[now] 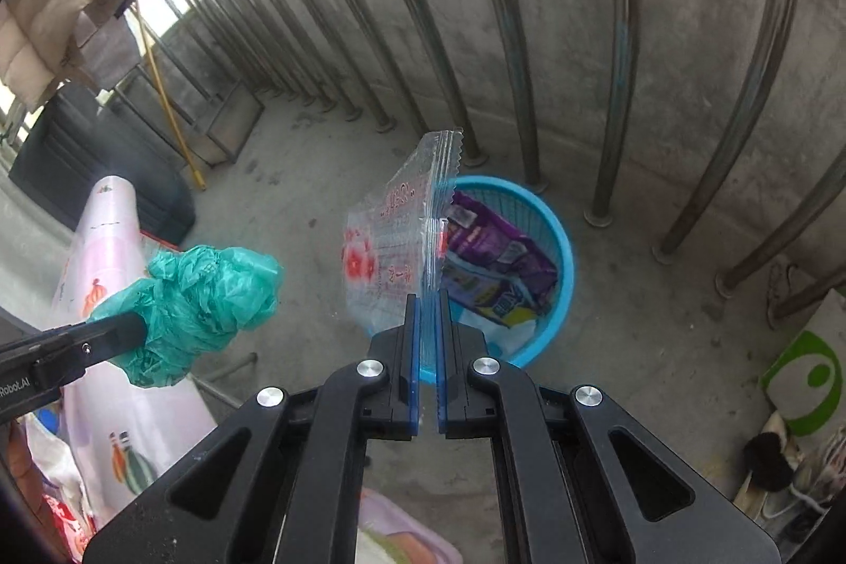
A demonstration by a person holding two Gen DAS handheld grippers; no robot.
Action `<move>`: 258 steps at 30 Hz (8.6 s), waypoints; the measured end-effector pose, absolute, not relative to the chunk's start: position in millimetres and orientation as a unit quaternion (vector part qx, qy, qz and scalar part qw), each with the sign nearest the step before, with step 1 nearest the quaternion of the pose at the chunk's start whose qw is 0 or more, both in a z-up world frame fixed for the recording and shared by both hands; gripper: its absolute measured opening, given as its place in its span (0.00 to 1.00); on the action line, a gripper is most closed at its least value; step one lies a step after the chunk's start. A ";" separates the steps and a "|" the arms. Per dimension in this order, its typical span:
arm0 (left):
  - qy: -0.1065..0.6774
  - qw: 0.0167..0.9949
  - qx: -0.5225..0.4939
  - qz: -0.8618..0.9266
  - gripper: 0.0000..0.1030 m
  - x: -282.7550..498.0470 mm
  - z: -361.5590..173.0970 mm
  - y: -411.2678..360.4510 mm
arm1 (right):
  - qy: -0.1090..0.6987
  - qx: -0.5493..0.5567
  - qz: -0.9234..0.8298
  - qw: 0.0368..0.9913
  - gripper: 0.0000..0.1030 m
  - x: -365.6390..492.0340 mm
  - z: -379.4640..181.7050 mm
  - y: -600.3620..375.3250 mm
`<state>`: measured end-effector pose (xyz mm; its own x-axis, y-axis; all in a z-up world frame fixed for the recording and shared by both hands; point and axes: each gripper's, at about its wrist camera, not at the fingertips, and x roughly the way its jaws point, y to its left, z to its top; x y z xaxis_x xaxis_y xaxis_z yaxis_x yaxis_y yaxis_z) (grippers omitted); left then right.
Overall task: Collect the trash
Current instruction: 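Lift and carry the green and clear bags over the blue wastebasket, then open both tools to drop the green and clear bags into the basket, then move both tools back over the table toward the remaining trash, then grasp the white cloth glove with the right tool while the left tool grasps the red-and-white bag, then lift the white glove and red-and-white bag up off the table with both tools, then carry the red-and-white bag and white glove over the blue wastebasket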
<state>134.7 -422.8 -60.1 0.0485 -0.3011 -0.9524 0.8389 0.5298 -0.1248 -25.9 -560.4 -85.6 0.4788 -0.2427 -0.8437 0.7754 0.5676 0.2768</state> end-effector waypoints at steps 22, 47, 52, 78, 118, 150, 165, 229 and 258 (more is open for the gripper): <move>0.555 0.693 0.237 -0.394 0.58 160.9 -112.0 -479.3 | 0.409 0.437 -0.329 0.730 0.27 -26.3 -163.9 -613.1; 0.347 0.862 0.122 -0.348 0.58 70.0 77.6 -174.5 | 0.344 0.357 -0.077 0.865 0.43 7.5 -4.2 -484.7; 0.332 0.893 0.095 -0.287 0.58 52.2 82.2 -96.5 | 0.358 0.325 -0.006 0.875 0.43 23.1 12.5 -443.7; 0.354 0.923 0.067 -0.134 0.58 37.9 -2.1 29.5 | 0.466 0.227 0.151 0.842 0.46 110.3 -1.5 -286.0; 0.350 0.931 0.041 -0.092 0.13 41.6 -26.5 57.3 | 0.520 0.160 0.159 0.824 0.04 111.0 -22.8 -260.0; 0.266 0.961 0.025 -0.077 0.04 -1.4 28.1 69.7 | 0.496 0.200 0.221 0.816 0.04 96.7 -0.6 -260.0; 0.224 0.970 0.018 -0.097 0.03 -18.0 50.6 60.4 | 0.456 0.244 0.249 0.819 0.04 90.8 16.6 -282.4; 0.110 0.925 0.067 -0.356 0.03 33.5 133.8 -154.9 | 0.286 0.377 0.081 0.877 0.04 18.1 61.1 -465.0; 0.533 0.681 0.266 -0.427 0.03 126.1 -97.5 -468.7 | 0.381 0.549 -0.183 0.721 0.04 -12.2 -152.1 -592.2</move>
<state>126.1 -468.7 -97.5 0.0687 -0.2969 -0.9524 0.8645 0.4943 -0.0917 -12.2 -592.2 -152.1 0.6427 0.1538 -0.7505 0.6822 0.3309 0.6520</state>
